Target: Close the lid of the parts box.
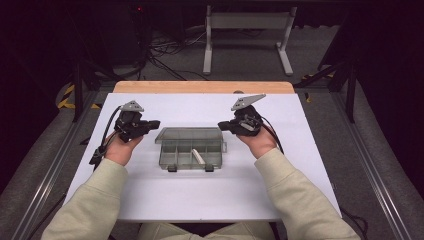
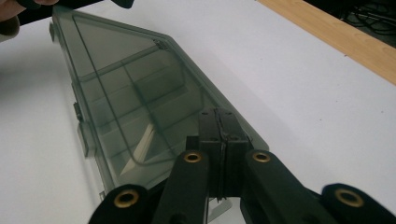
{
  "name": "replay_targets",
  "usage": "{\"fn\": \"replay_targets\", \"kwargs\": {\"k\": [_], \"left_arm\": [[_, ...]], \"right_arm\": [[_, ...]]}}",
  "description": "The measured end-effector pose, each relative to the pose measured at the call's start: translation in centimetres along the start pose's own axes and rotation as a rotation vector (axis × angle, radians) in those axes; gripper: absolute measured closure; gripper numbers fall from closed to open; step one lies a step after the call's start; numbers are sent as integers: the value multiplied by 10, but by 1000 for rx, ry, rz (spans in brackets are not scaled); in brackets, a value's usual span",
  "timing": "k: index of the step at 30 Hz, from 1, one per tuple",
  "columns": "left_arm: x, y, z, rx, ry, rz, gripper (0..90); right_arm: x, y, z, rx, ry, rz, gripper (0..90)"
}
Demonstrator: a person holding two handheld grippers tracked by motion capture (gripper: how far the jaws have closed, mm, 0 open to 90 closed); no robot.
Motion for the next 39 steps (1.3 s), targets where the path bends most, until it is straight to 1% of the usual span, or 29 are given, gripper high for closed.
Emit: {"fn": "replay_targets", "kwargs": {"k": [1,4,5,7,8,11,13,15,16,17,18,19,22,23,26,35,39], "left_arm": [[0,0,0,0,0,0,894],[3,1,-3,12,3,10,894],[4,1,-3,14,-4,18,894],[6,1,-4,18,-3,29,894],[7,1,-4,25,4,39,894],[10,1,-7,44,7,57,894],[12,1,-10,56,-10,83,894],[13,1,-11,58,-13,89,894],[14,0,-12,62,-16,95,894],[15,0,-13,59,-22,102,894],[17,-1,-15,68,-22,113,893],[18,-1,-15,68,-30,118,894],[20,-3,-18,78,-28,137,893],[21,-3,-18,80,-34,141,893],[22,-4,-20,90,-28,157,894],[27,-5,-22,100,-39,199,893],[29,-6,-23,109,-47,227,893]], "right_arm": [[0,0,0,0,0,0,900],[4,-1,5,-28,-1,15,900],[4,-1,5,-28,-1,15,900],[6,-1,8,-38,-1,26,900],[7,-2,9,-42,1,31,900],[10,-4,14,-60,8,59,900],[12,-6,16,-66,11,75,900],[12,-6,17,-69,11,81,900],[13,-7,19,-76,12,96,900],[13,-7,19,-76,12,96,900],[14,-8,21,-82,18,113,900],[15,-8,22,-82,19,117,900],[17,-10,24,-92,19,143,900],[18,-11,25,-93,22,150,900],[21,-12,26,-99,20,169,900],[25,-14,29,-118,25,204,900],[26,-16,32,-132,37,219,900]]}}
Point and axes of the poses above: each handheld gripper's, and its own axes: y roughly backward along the jaws, x roughly out of its underside, z roughly to its left, the point moved 5 cm from there along -y, roughly forward along the jaws, and after that the axes turned 9 degrees about y, right-handed, at the moved point
